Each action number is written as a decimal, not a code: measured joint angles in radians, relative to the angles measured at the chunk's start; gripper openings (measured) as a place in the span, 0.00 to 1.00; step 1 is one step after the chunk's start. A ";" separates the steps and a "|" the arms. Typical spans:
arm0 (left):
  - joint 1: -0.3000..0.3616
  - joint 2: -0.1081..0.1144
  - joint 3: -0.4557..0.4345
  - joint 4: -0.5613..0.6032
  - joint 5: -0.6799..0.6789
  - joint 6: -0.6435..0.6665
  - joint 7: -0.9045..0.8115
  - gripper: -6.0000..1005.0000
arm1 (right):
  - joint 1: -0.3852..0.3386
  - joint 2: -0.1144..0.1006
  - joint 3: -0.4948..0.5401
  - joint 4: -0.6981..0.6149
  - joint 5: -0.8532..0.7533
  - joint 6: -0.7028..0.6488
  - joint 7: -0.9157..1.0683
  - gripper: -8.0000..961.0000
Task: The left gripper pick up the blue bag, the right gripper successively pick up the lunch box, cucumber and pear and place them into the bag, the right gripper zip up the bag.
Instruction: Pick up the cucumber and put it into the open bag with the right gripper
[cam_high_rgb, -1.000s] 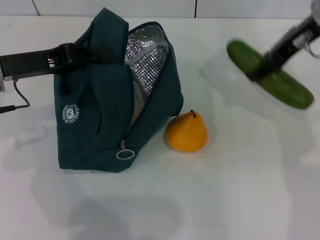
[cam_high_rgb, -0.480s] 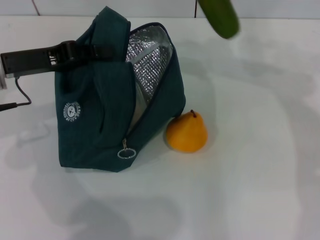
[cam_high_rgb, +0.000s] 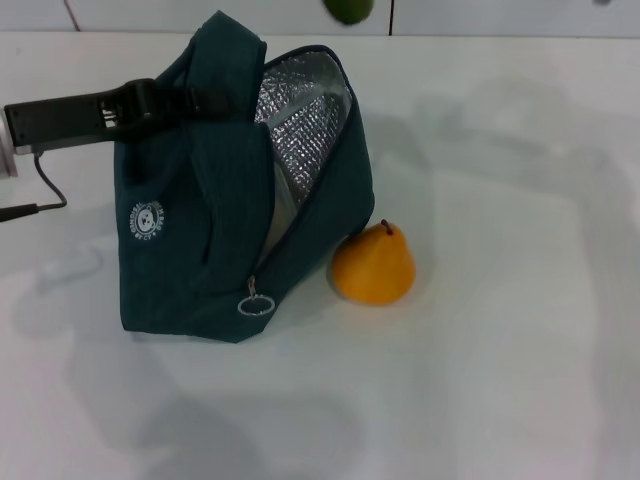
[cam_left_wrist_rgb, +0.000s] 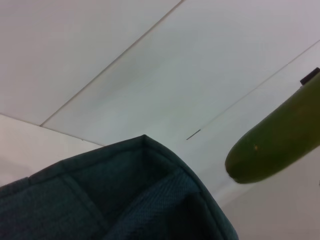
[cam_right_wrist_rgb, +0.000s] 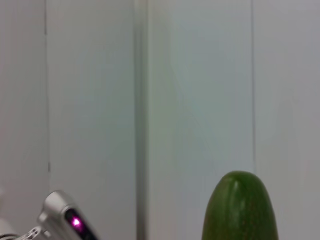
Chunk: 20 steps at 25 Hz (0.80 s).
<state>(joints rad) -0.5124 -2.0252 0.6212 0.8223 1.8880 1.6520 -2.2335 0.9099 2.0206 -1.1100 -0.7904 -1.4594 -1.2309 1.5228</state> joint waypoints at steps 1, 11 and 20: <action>0.000 0.000 0.000 0.000 -0.001 0.000 0.000 0.07 | 0.001 0.001 -0.019 0.032 0.029 0.002 -0.038 0.68; 0.005 0.000 0.000 0.000 -0.022 -0.002 0.000 0.07 | 0.003 0.007 -0.177 0.205 0.201 0.046 -0.214 0.68; 0.015 0.001 -0.019 0.000 -0.023 -0.013 0.000 0.07 | -0.006 0.006 -0.267 0.259 0.198 0.073 -0.202 0.69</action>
<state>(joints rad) -0.4973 -2.0247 0.6022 0.8222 1.8652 1.6395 -2.2335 0.9040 2.0267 -1.3770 -0.5311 -1.2616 -1.1574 1.3204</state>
